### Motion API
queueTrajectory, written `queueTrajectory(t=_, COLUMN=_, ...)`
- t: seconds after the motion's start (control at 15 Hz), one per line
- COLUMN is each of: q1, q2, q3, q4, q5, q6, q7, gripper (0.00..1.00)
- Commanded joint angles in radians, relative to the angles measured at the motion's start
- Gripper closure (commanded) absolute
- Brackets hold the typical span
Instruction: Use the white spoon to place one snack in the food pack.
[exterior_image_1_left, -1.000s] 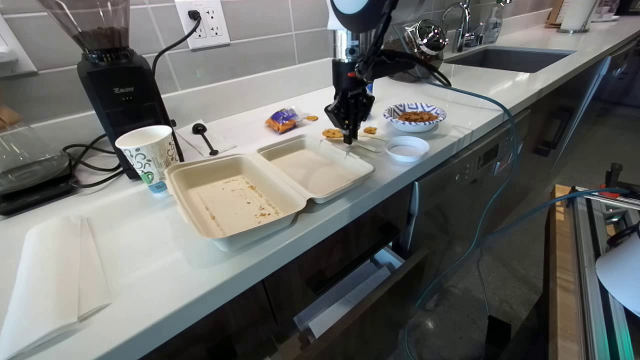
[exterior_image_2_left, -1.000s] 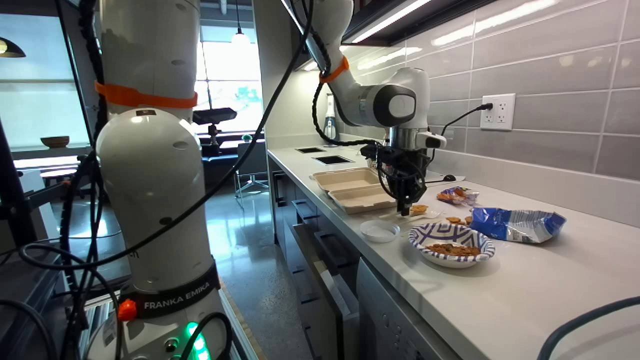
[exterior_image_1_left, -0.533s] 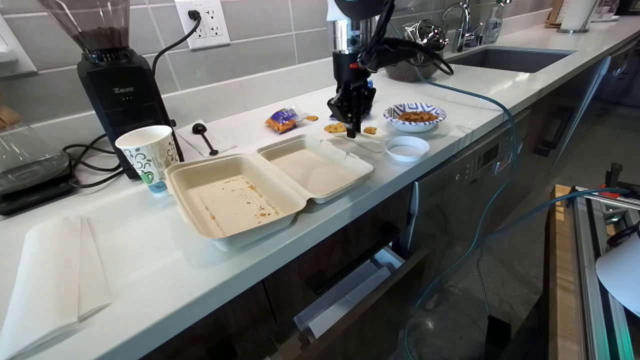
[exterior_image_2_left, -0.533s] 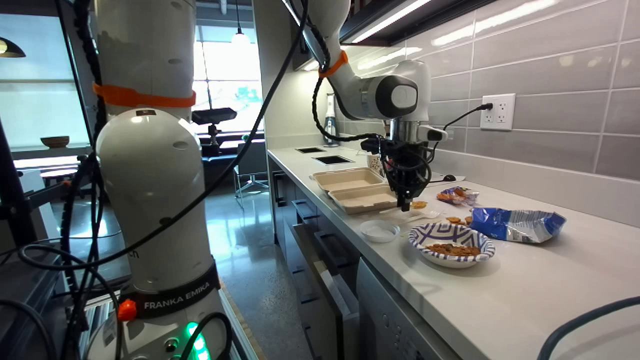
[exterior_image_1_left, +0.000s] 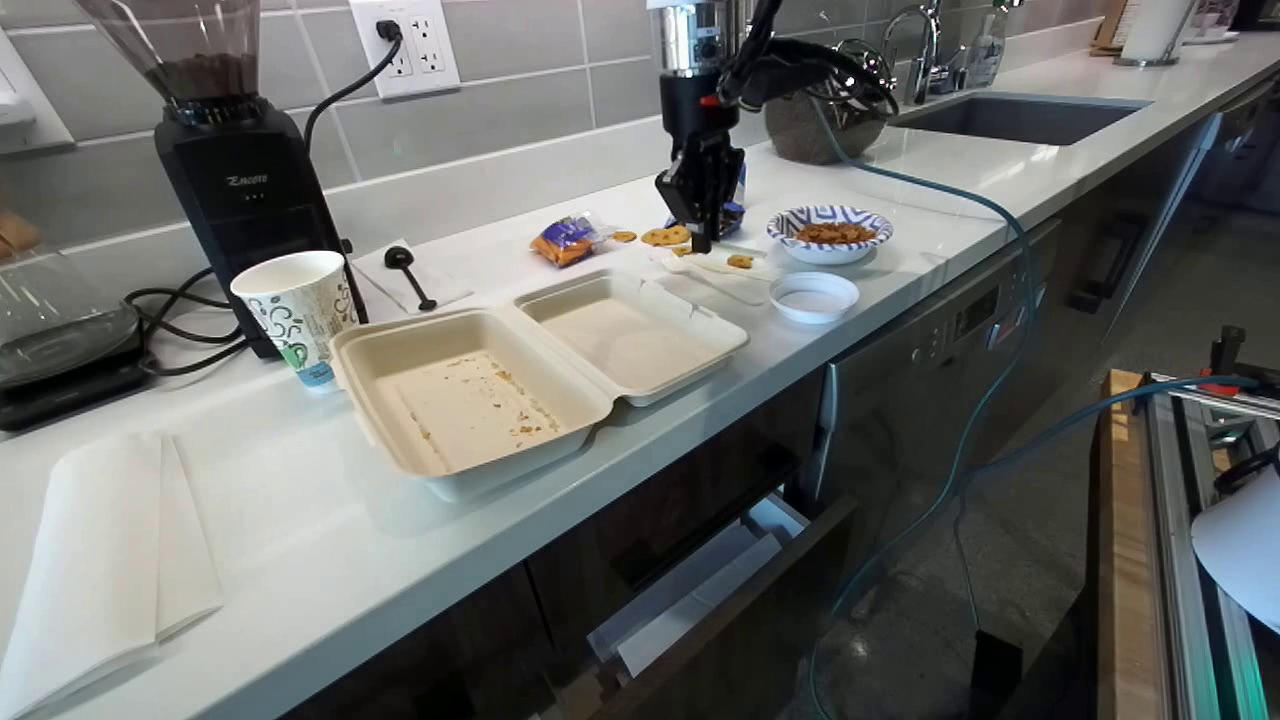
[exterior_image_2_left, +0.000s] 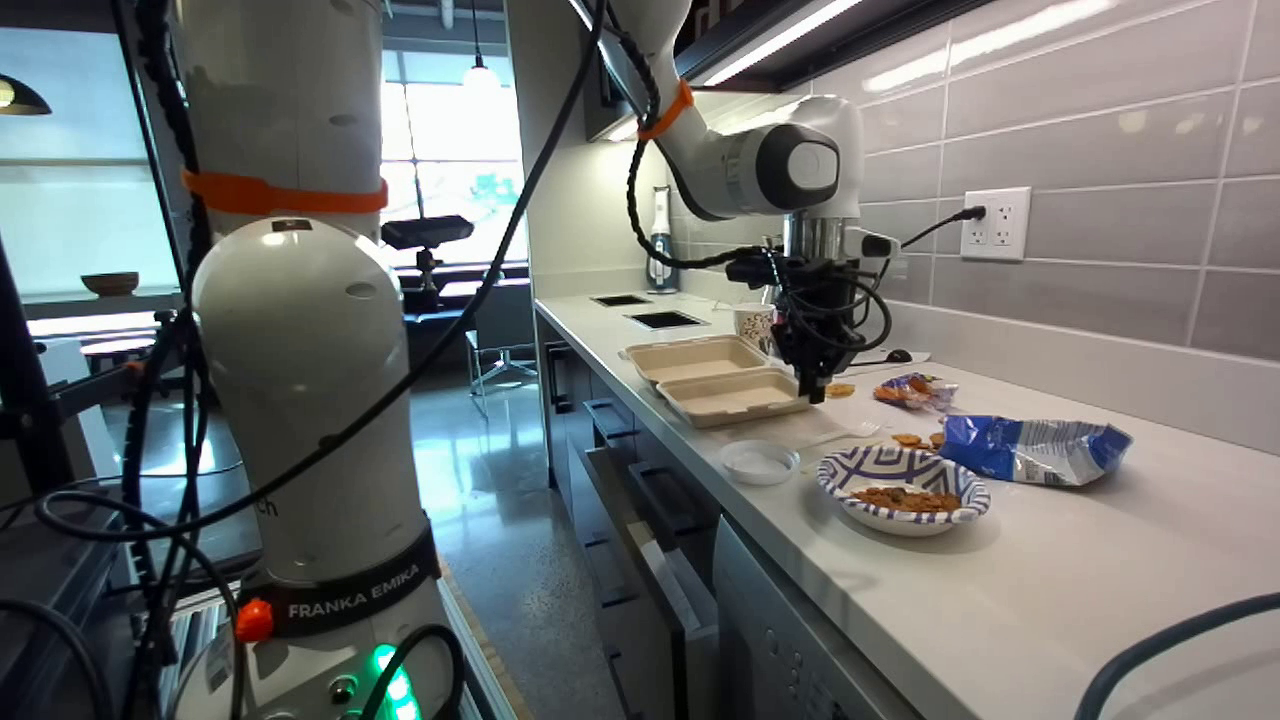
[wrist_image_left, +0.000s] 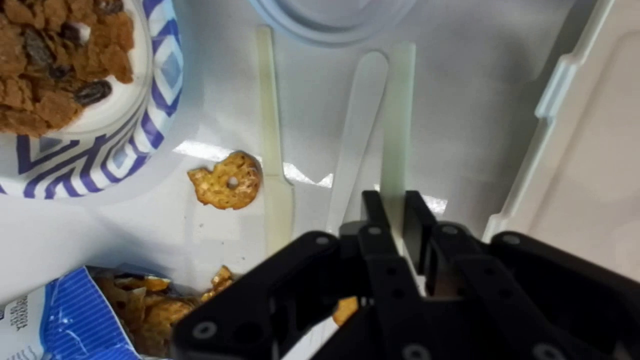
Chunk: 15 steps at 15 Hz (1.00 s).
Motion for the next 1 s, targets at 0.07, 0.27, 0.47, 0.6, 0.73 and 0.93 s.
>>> queueTrajectory(t=0.07, q1=0.005, q2=-0.017, q3=0.006, q4=0.041, q5=-0.02, q6=-0.096, q7=-0.076, gripper=0.96)
queueTrajectory(t=0.27, q1=0.009, q2=-0.008, q3=0.019, q4=0.078, q5=0.0, q6=-0.133, q7=-0.149, gripper=0.96)
queueTrajectory(t=0.47, q1=0.016, q2=0.006, q3=0.033, q4=0.119, q5=0.005, q6=-0.17, q7=-0.209, gripper=0.96)
queueTrajectory(t=0.6, q1=0.021, q2=0.011, q3=0.042, q4=0.141, q5=0.003, q6=-0.192, q7=-0.239, gripper=0.96)
queueTrajectory(t=0.73, q1=0.029, q2=0.022, q3=0.051, q4=0.167, q5=0.001, q6=-0.223, q7=-0.269, gripper=0.96)
queueTrajectory(t=0.93, q1=0.043, q2=0.047, q3=0.066, q4=0.208, q5=-0.008, q6=-0.264, q7=-0.31, gripper=0.96)
